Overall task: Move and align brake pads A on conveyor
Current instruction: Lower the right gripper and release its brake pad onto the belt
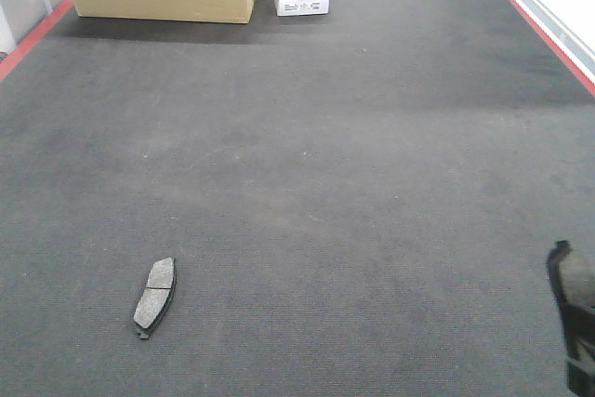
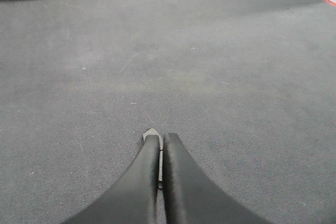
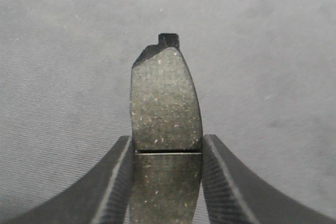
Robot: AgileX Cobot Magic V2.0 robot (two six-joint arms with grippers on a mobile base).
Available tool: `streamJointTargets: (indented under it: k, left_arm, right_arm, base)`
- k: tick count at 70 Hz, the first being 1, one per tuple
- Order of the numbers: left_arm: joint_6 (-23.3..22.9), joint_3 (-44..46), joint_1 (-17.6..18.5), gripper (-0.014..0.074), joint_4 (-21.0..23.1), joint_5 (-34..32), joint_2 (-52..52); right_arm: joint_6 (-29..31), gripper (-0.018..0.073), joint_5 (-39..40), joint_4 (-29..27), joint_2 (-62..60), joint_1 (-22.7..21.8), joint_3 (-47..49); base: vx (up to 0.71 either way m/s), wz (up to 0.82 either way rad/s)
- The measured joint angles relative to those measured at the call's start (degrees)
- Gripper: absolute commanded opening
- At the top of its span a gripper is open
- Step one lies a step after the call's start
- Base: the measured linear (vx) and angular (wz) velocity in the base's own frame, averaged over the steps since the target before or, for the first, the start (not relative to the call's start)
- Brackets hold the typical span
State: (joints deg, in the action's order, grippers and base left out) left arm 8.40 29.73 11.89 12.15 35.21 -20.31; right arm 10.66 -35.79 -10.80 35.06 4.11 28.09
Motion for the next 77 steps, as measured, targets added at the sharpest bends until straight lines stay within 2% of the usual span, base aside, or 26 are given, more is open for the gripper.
streamJointTargets:
  k: [14, 29, 38, 59, 77]
  left_arm:
    - [0.0, 0.0, 0.0, -0.0006, 0.0, 0.0, 0.0]
    - [0.0, 0.0, 0.0, -0.0006, 0.0, 0.0, 0.0]
    - [0.0, 0.0, 0.0, -0.0006, 0.0, 0.0, 0.0]
    - [0.0, 0.0, 0.0, -0.0006, 0.0, 0.0, 0.0]
    - [0.0, 0.0, 0.0, -0.0006, 0.0, 0.0, 0.0]
  right_arm:
    - [2.8, 0.0245, 4.3, -4.8, 11.7, 0.0, 0.7]
    - [10.9, 0.0245, 6.3, -15.3, 27.9, 0.0, 6.2]
    - [13.1, 0.0245, 8.0, -20.1, 37.2, 0.0, 10.3]
    - [14.0, 0.0245, 9.6, -22.9, 53.3, 0.0, 17.8]
    - [14.1, 0.0245, 10.8, -24.4, 60.1, 0.0, 19.1]
  base:
    - [0.0, 0.0]
    - [0.0, 0.0]
    - [0.0, 0.0]
    - [0.0, 0.0]
    - [0.0, 0.0]
